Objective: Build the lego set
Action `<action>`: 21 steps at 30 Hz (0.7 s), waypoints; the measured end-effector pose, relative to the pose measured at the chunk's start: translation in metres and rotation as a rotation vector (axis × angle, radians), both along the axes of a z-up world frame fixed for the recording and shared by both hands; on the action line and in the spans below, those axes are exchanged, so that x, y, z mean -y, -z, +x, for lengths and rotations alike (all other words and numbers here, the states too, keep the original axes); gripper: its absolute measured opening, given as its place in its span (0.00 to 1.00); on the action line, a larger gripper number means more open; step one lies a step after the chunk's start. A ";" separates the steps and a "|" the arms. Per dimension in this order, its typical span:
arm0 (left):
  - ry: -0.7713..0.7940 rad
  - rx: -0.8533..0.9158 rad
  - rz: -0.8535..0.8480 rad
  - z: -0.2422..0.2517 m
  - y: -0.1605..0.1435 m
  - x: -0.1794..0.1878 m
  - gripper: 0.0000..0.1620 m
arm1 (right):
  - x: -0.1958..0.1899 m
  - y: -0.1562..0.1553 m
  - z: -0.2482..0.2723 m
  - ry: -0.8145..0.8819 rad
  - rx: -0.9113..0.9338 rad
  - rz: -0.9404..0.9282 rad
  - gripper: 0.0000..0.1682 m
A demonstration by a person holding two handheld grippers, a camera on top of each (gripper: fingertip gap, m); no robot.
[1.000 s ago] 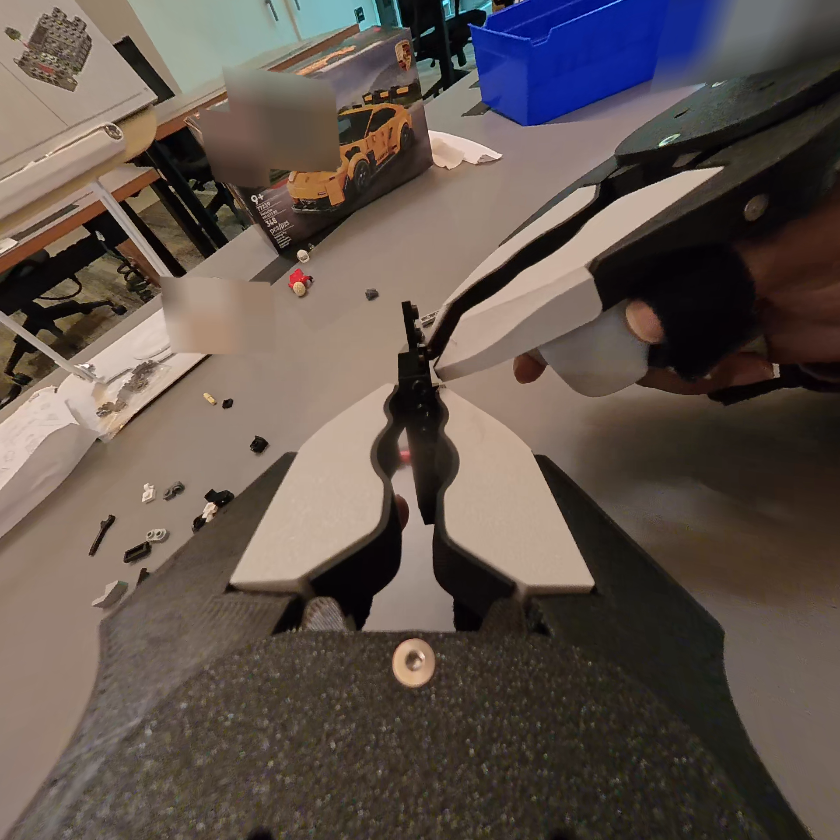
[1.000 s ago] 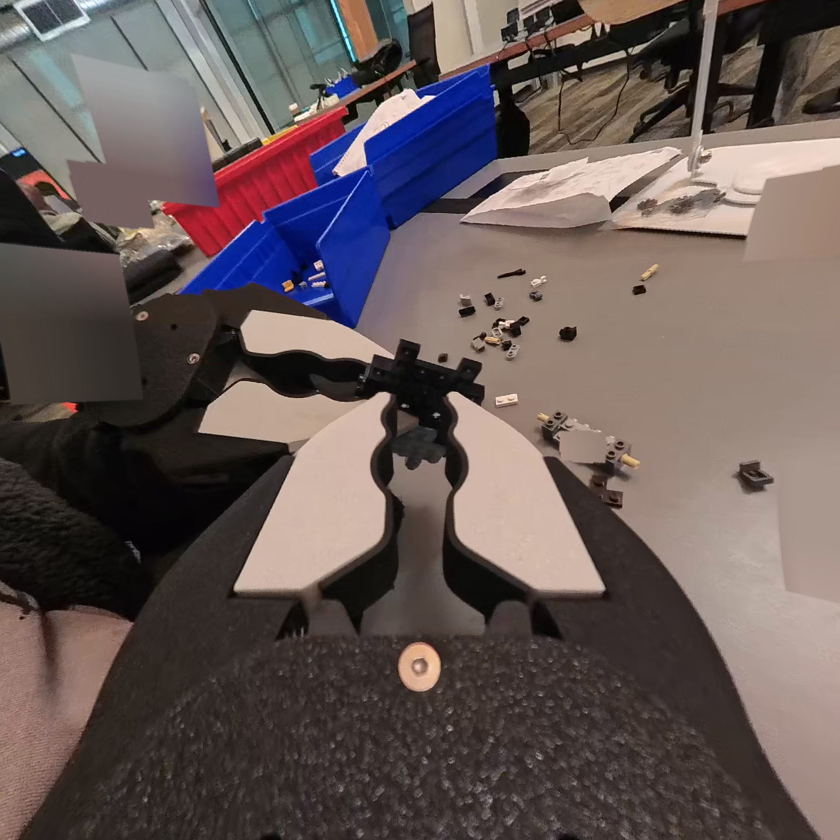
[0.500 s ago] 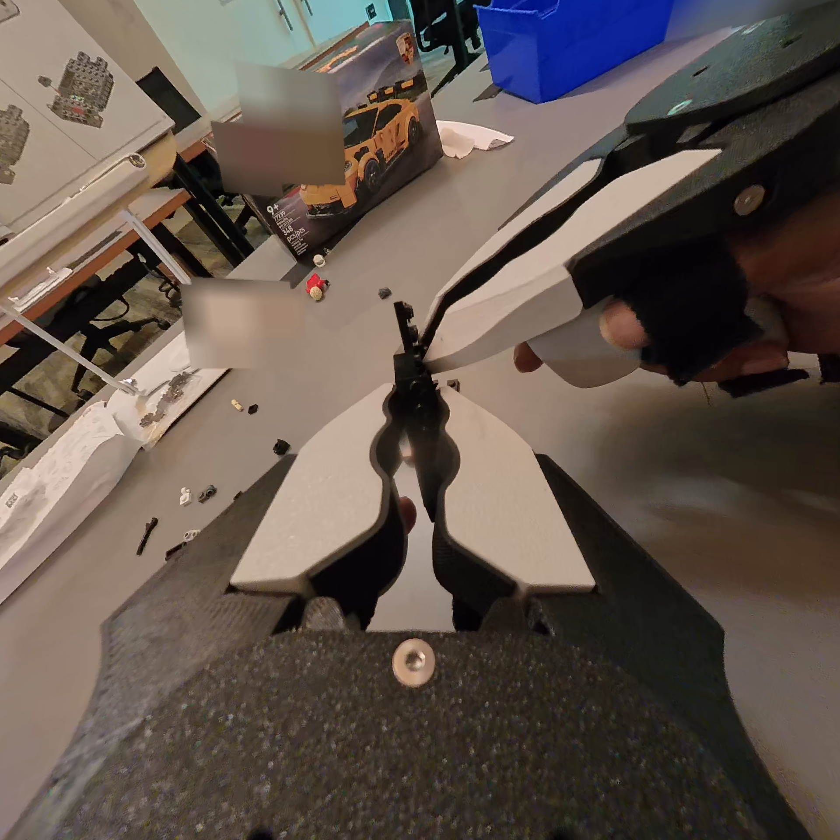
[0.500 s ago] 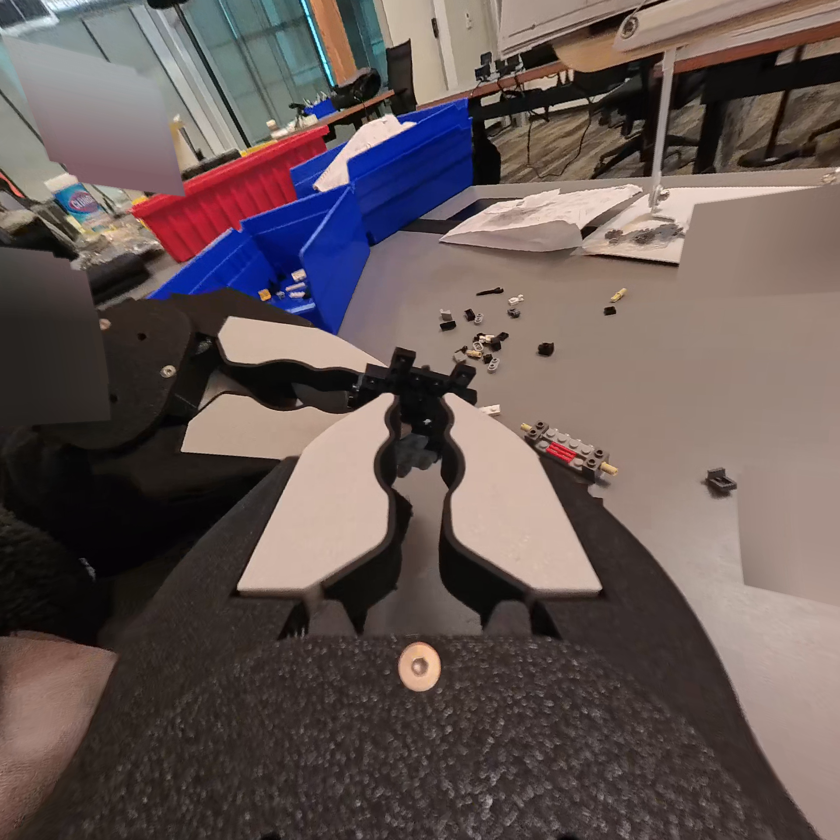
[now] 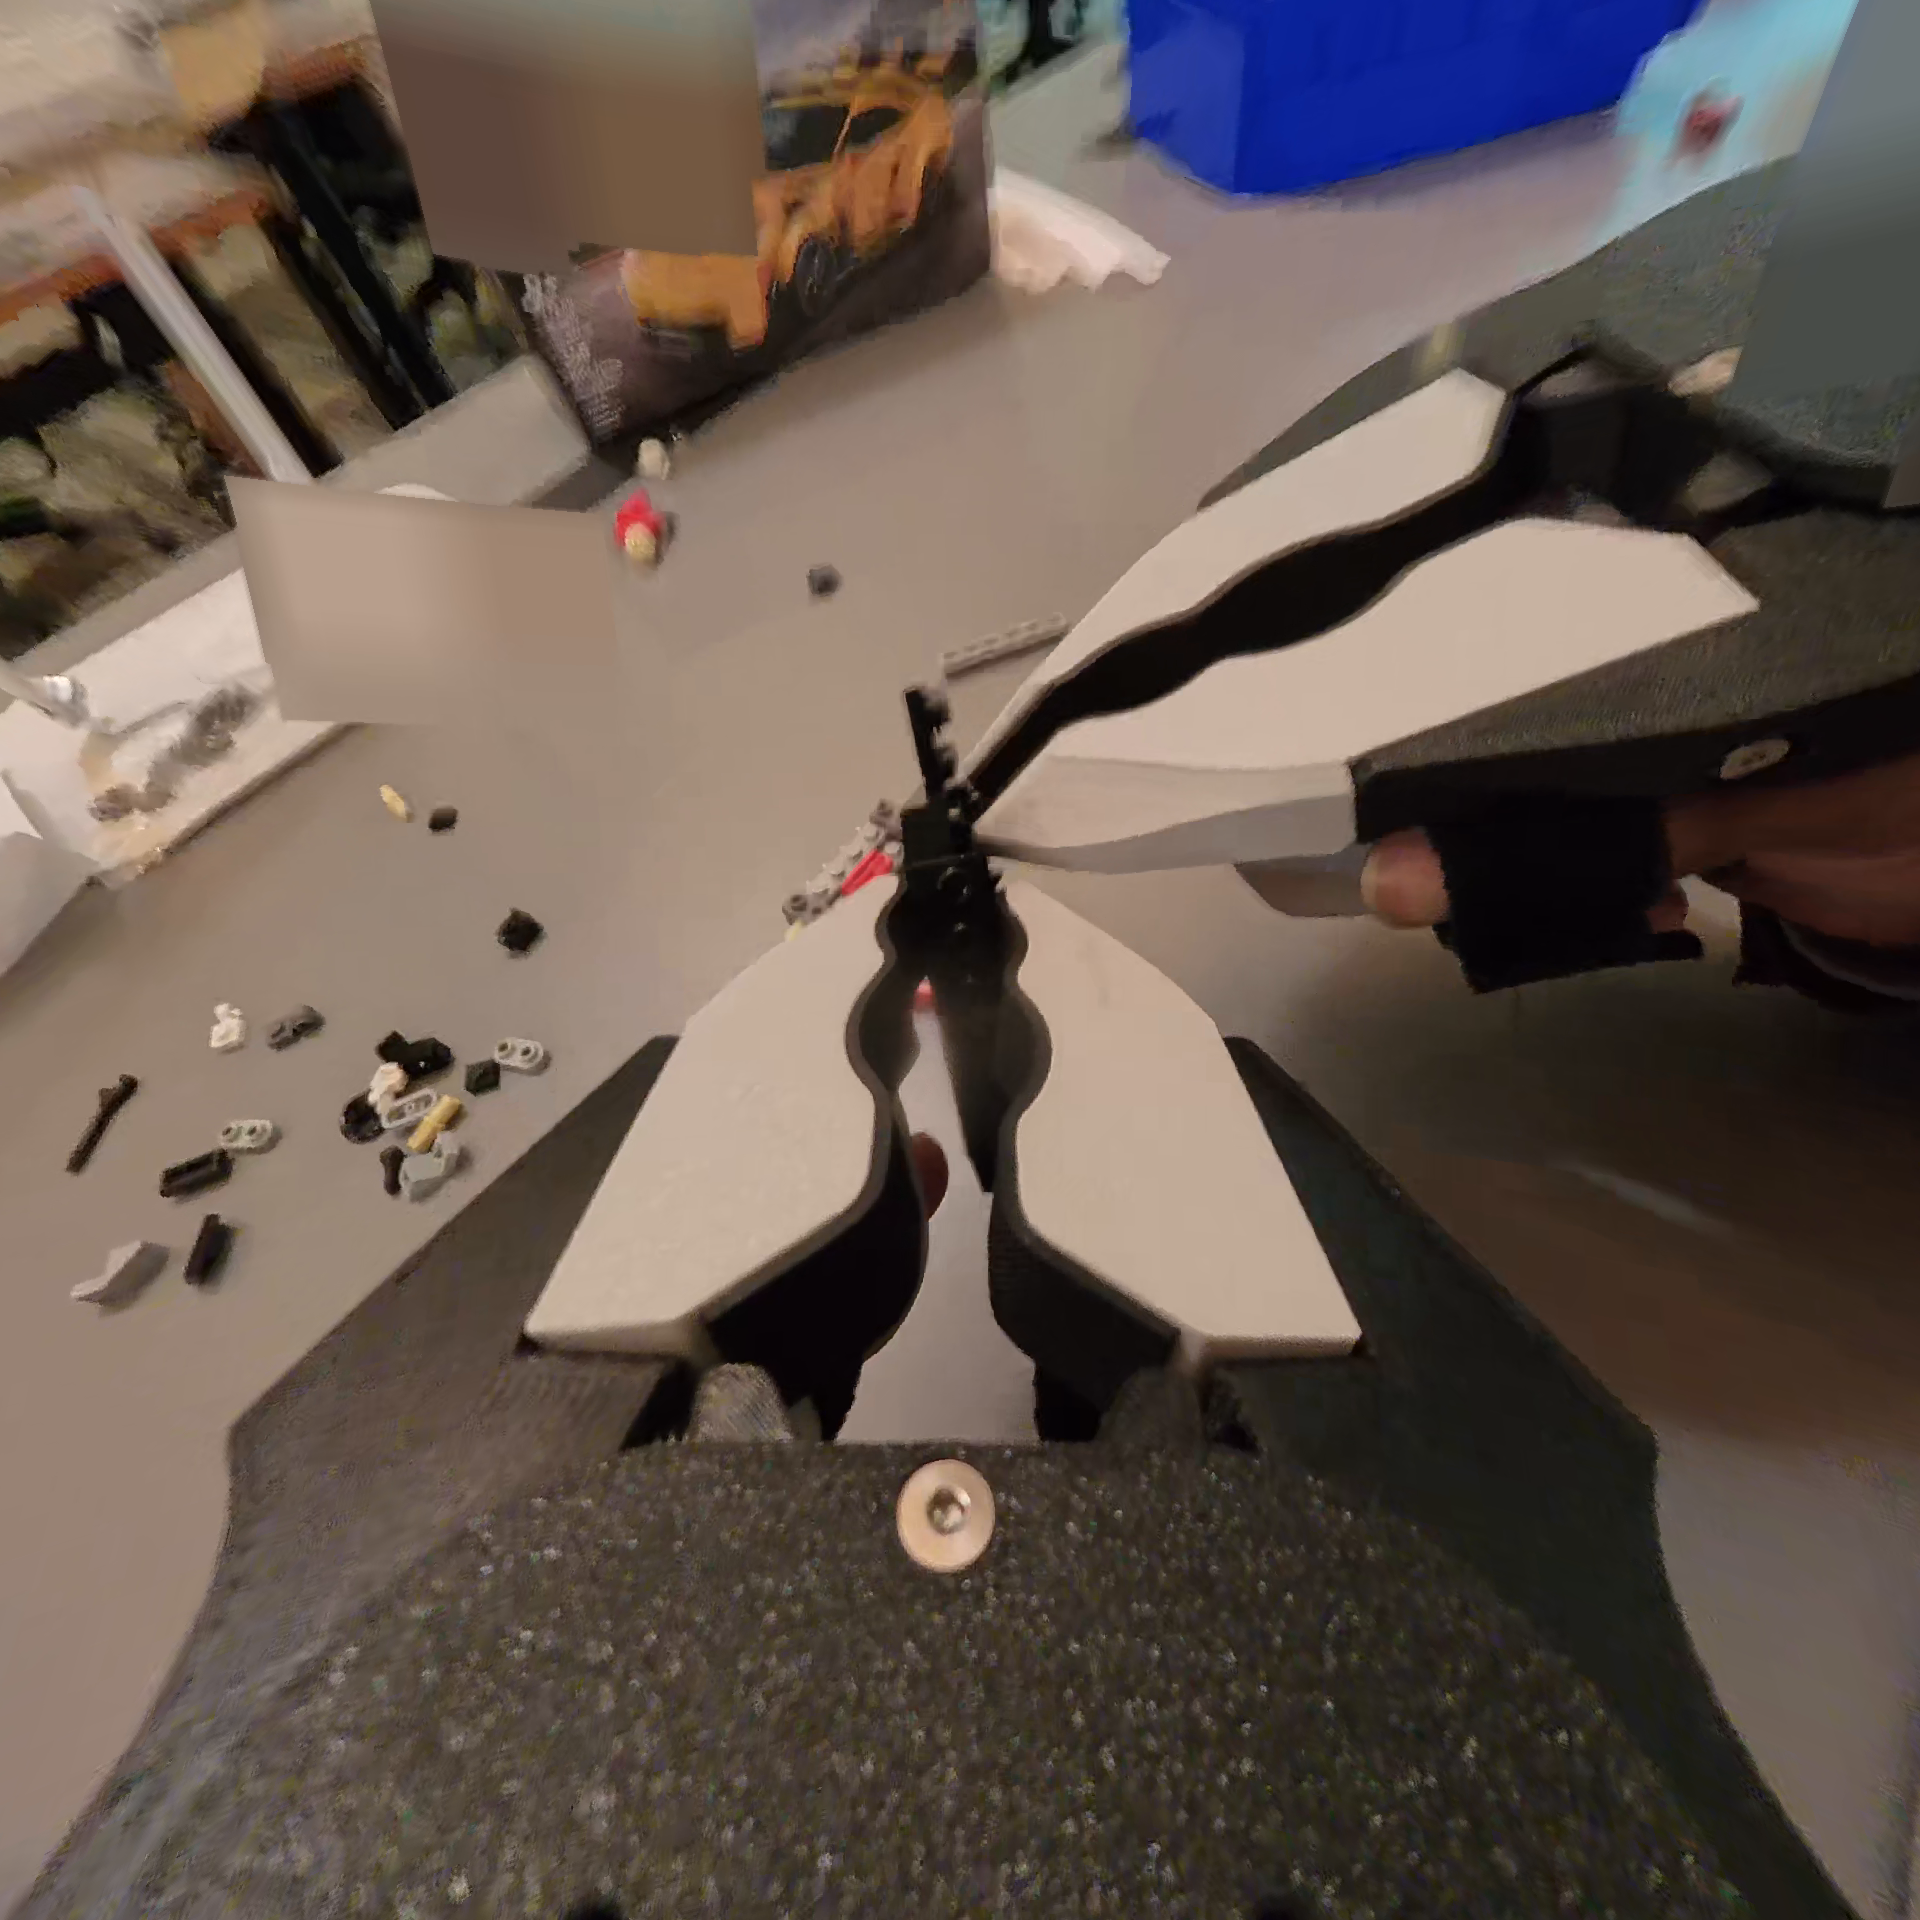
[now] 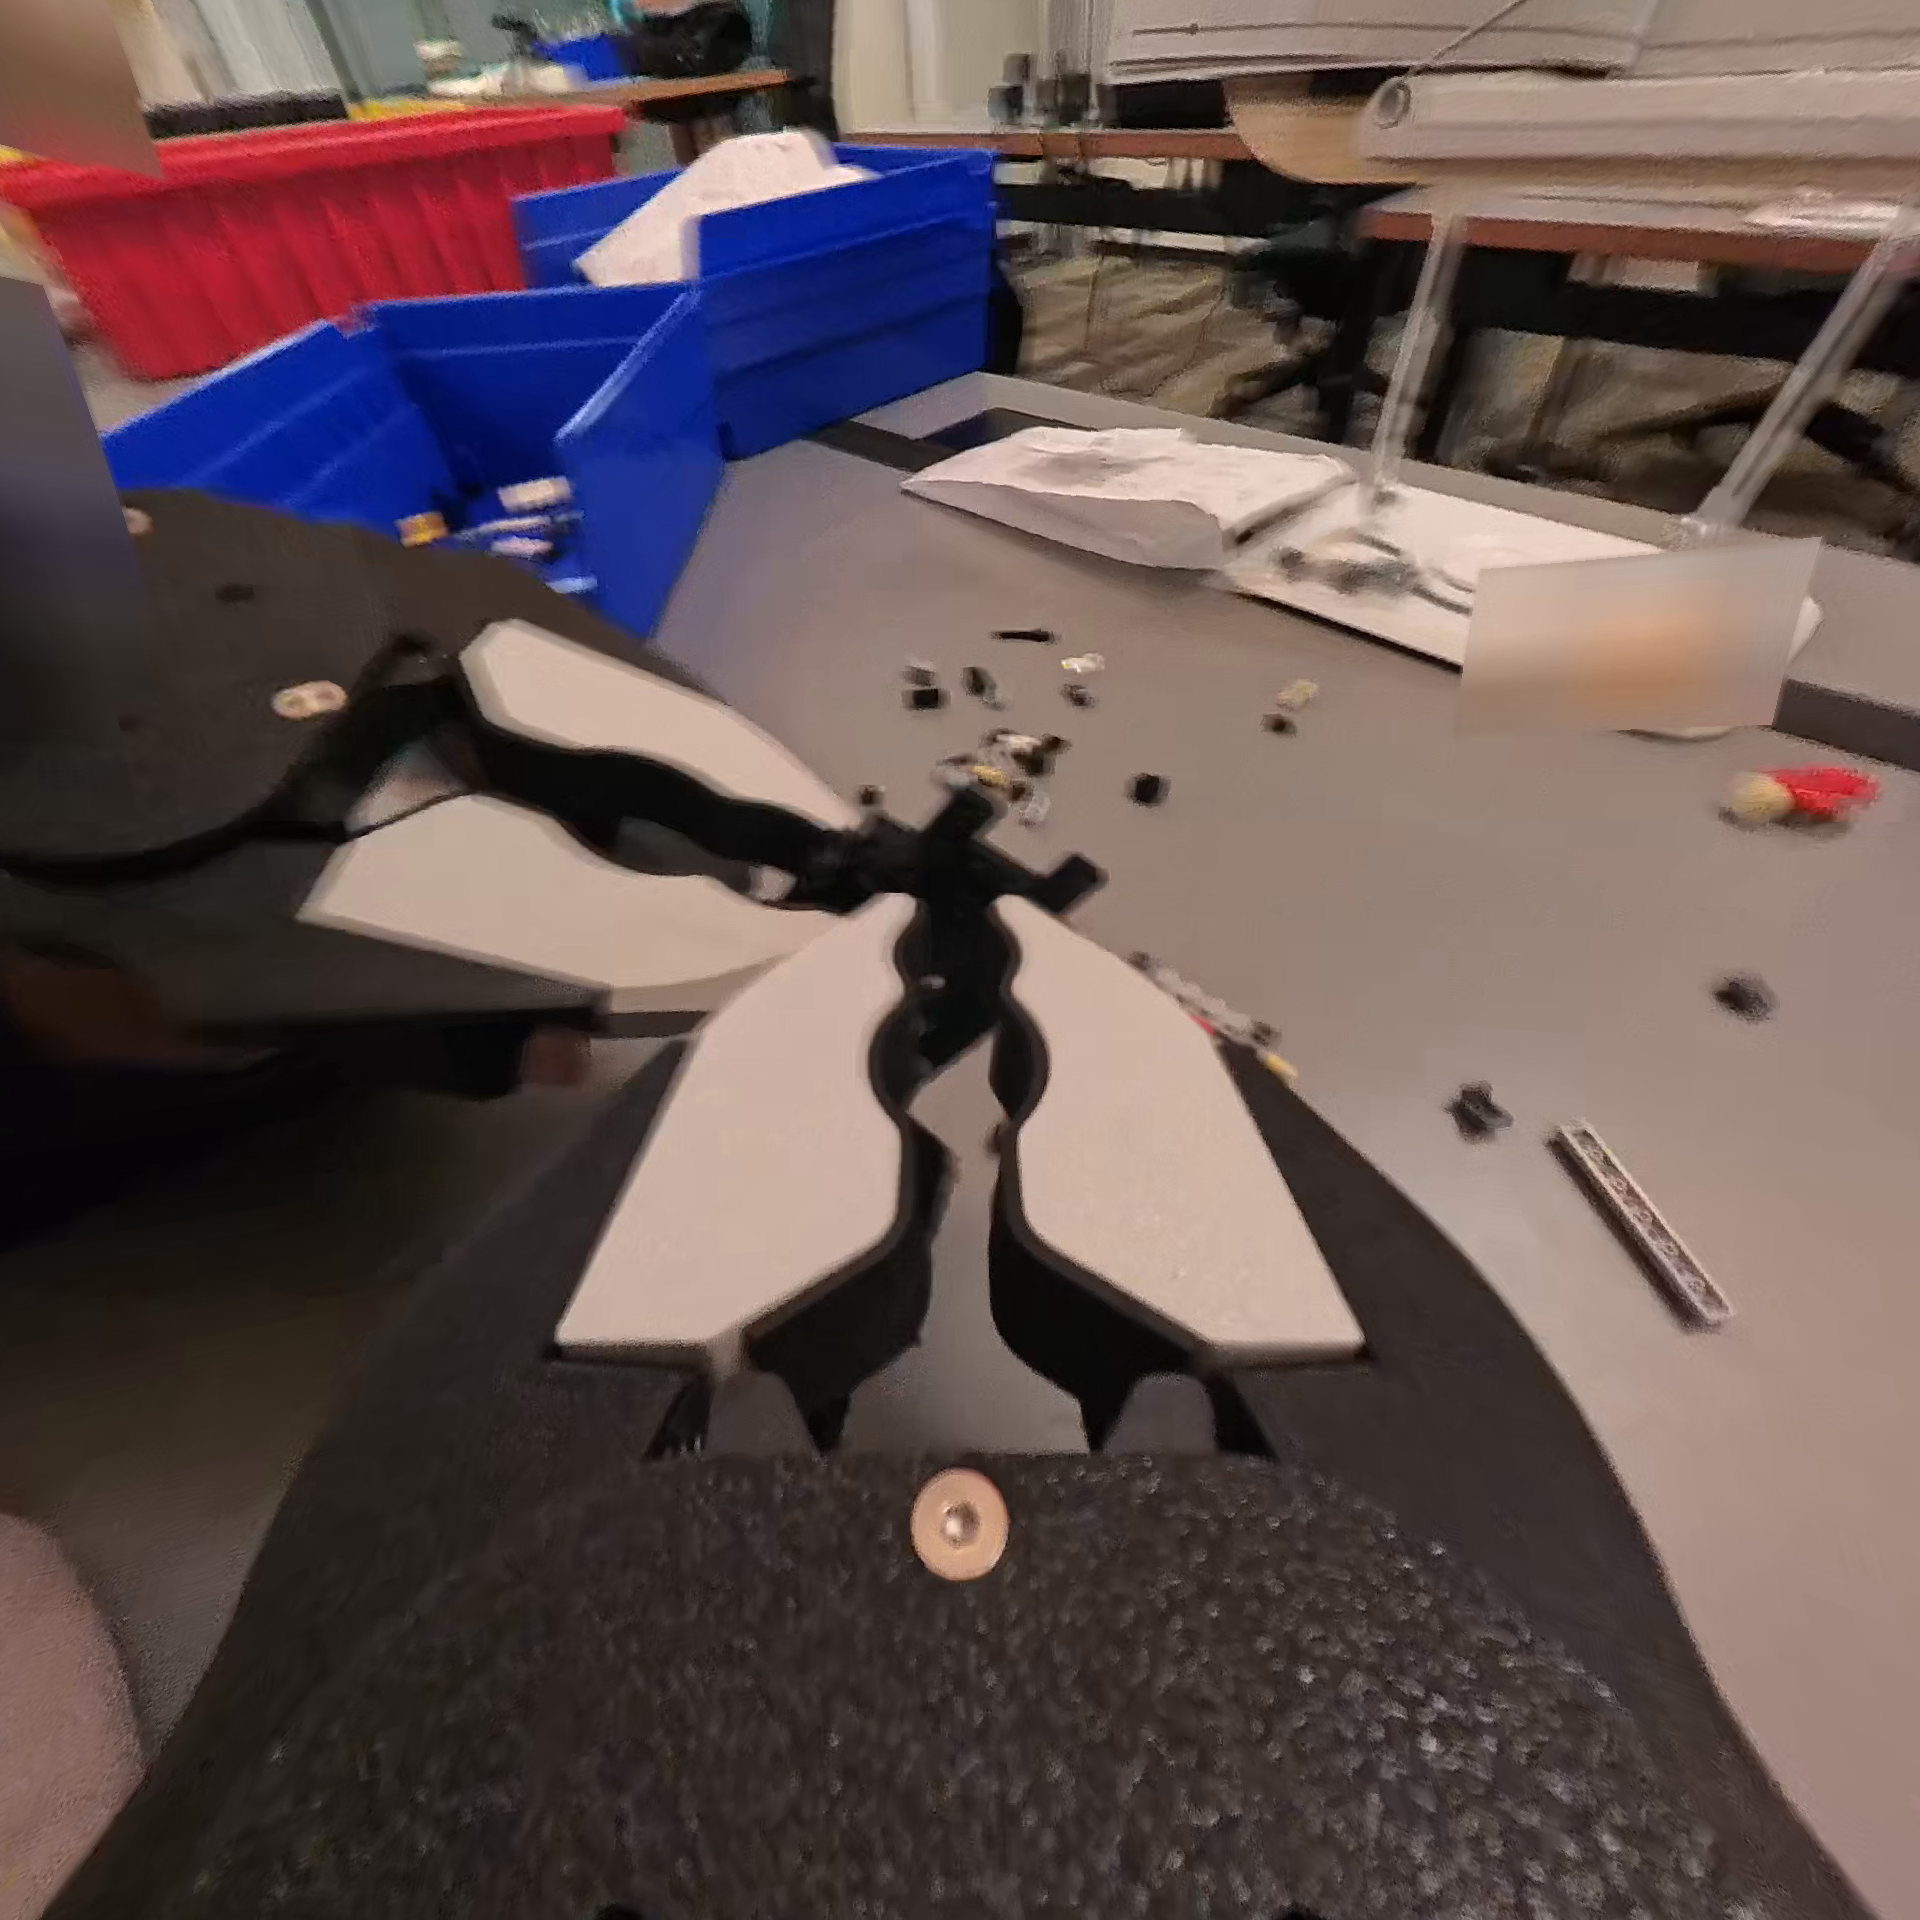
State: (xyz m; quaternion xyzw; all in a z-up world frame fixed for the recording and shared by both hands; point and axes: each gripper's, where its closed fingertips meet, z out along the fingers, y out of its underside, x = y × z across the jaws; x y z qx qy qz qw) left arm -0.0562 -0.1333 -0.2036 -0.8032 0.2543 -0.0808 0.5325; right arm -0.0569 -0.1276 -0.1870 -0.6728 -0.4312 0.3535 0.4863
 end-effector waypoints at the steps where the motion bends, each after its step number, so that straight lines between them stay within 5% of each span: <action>1: 0.003 0.015 -0.020 0.000 0.002 0.000 0.07 | 0.001 -0.001 0.000 0.006 -0.007 0.014 0.00; 12: 0.047 0.719 -0.418 0.003 0.002 0.003 0.07 | 0.001 -0.001 0.007 -0.025 0.061 0.115 0.04; 21: 0.121 0.882 -0.544 0.015 -0.002 0.012 0.07 | 0.003 0.002 0.004 -0.131 0.223 0.319 0.05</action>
